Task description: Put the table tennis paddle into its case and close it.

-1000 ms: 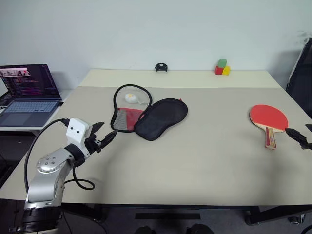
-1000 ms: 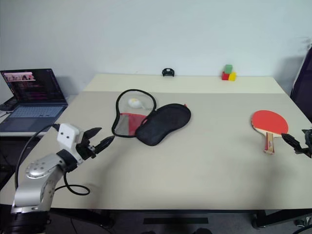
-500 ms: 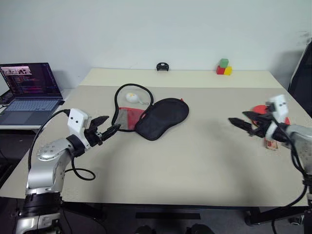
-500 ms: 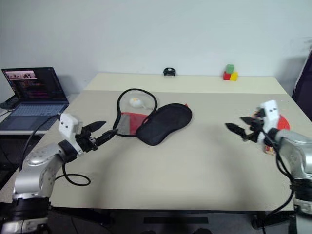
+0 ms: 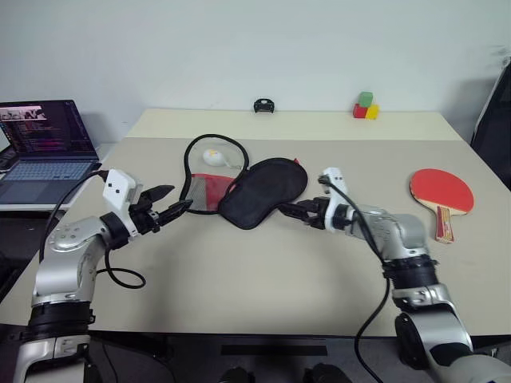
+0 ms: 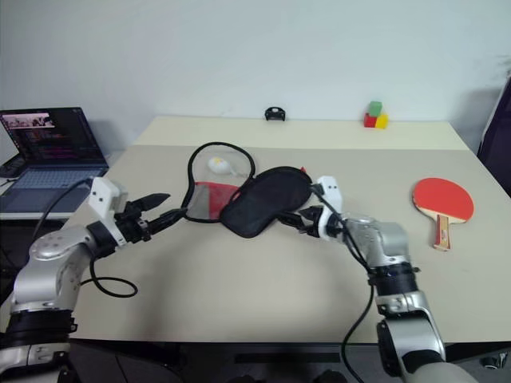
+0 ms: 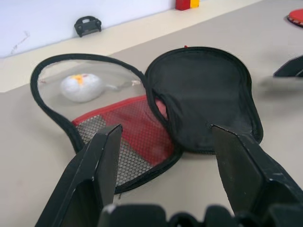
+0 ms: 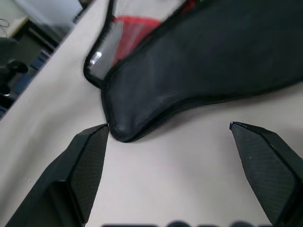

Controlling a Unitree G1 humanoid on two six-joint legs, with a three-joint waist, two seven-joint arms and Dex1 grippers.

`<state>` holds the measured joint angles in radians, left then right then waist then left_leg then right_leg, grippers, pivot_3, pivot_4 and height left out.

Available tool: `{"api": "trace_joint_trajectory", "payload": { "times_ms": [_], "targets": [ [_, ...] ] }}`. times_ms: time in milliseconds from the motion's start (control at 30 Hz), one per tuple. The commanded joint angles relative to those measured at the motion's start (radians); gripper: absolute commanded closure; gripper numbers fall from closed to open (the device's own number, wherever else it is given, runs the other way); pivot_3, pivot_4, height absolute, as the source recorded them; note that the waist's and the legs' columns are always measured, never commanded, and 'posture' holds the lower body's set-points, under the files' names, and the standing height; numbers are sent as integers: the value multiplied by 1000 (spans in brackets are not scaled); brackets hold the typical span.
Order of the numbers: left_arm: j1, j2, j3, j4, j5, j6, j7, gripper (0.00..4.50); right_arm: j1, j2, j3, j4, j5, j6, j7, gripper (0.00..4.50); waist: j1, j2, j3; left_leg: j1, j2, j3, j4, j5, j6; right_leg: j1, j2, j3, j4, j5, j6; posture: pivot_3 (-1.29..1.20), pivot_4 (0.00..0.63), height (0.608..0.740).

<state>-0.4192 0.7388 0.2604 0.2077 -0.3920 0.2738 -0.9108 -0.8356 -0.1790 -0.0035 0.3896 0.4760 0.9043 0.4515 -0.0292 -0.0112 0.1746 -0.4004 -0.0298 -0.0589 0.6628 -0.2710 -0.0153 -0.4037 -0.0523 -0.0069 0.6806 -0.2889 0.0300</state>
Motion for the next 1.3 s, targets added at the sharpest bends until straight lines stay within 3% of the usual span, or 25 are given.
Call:
{"api": "trace_joint_trajectory", "payload": {
  "times_ms": [33, 400, 700, 833, 1167, 1300],
  "targets": [
    [-17, 26, 24, -10, -5, -17, -7, 1263, -60, 26, -13, 96, -45, -83, -18, 42, -1, 0, 0, 0, 0, 1, 0, 0, 0, 0, 0, 0, 0, 0, 0, 0, 150, 740],
    [-13, 30, 21, -19, 1, -16, -3, 1263, -192, 219, -102, 369, -42, -198, -24, 42, -23, 0, 0, 0, 2, 3, 0, 0, 0, -2, 2, 2, 1, 0, 0, 0, 150, 740],
    [8, 33, 25, -52, 1, -9, 9, 1263, -251, 330, -101, 548, -111, -364, -54, 42, -28, 0, 0, 1, 2, 3, -1, 0, 0, -2, 2, 7, 2, 0, 0, 0, 150, 740],
    [24, 35, 28, -72, -2, -1, 15, 1263, -252, 355, -109, 571, -120, -403, -72, 926, -28, 0, 0, 1, 2, 4, -1, 0, -1, -2, 2, 8, 2, 0, 0, 0, 150, 740],
    [13, 22, 3, -89, 0, 7, 23, 1263, -194, 312, -111, 457, -108, -327, -82, 4402, -28, -1, 0, 1, 2, 4, -1, 0, 0, -3, 2, 9, 2, 0, 0, 0, 150, 740],
    [-6, 13, -16, -96, -3, 9, 22, 1263, -123, 272, -123, 283, -80, -204, -104, 4462, -26, -1, 0, 1, 2, 4, -1, 0, 0, -3, 2, 9, 2, 0, 0, 0, 150, 740]
  ]
}}
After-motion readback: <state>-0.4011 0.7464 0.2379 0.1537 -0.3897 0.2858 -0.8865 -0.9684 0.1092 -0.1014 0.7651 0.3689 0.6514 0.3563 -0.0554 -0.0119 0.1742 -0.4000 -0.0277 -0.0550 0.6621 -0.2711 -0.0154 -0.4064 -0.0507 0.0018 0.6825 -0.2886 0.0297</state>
